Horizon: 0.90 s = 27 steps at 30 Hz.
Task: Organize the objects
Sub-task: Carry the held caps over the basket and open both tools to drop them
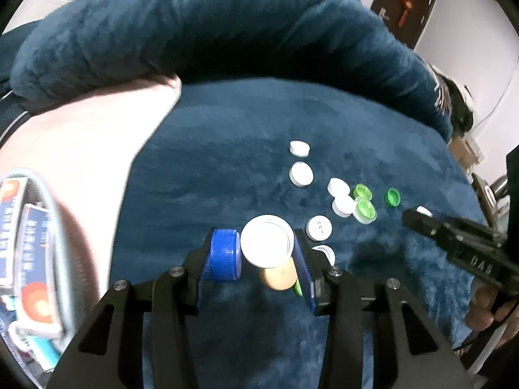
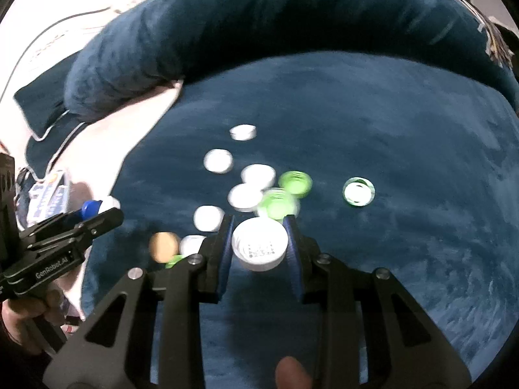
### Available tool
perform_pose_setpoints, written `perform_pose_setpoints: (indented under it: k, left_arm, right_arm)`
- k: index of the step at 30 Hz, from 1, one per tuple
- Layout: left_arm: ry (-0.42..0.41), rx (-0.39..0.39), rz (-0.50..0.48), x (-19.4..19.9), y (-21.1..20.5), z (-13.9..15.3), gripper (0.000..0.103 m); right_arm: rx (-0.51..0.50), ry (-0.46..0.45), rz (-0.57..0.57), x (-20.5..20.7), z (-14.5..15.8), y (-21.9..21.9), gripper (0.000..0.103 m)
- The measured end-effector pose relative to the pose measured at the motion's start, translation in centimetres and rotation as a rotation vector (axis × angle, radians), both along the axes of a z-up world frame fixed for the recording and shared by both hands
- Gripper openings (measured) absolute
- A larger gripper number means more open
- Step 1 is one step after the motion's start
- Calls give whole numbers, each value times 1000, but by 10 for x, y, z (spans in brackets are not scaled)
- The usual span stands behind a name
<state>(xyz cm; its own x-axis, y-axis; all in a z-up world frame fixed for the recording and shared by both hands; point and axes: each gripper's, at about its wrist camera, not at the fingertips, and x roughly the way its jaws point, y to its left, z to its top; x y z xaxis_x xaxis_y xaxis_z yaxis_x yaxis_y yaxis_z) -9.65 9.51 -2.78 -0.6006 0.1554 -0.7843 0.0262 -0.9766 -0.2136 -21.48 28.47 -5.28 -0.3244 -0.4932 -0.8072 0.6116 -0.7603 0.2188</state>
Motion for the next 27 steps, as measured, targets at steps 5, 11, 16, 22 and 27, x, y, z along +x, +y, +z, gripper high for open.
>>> perform_pose_setpoints:
  k: [5, 11, 16, 22, 27]
  left_arm:
    - [62, 13, 110, 36, -47, 28, 45]
    - [73, 67, 318, 90, -131, 37, 45]
    - [76, 130, 473, 135, -194, 43, 45]
    - [32, 233, 560, 168, -231, 26, 45]
    - [14, 237, 617, 172, -238, 21, 83]
  right_arm:
    - [-51, 13, 97, 40, 19, -35, 31]
    - [-97, 0, 259, 106, 34, -101, 31]
    - [-129, -8, 412, 163, 45, -163, 31]
    - [-161, -62, 507, 209, 49, -219, 32]
    - [-164, -156, 472, 207, 43, -235, 52]
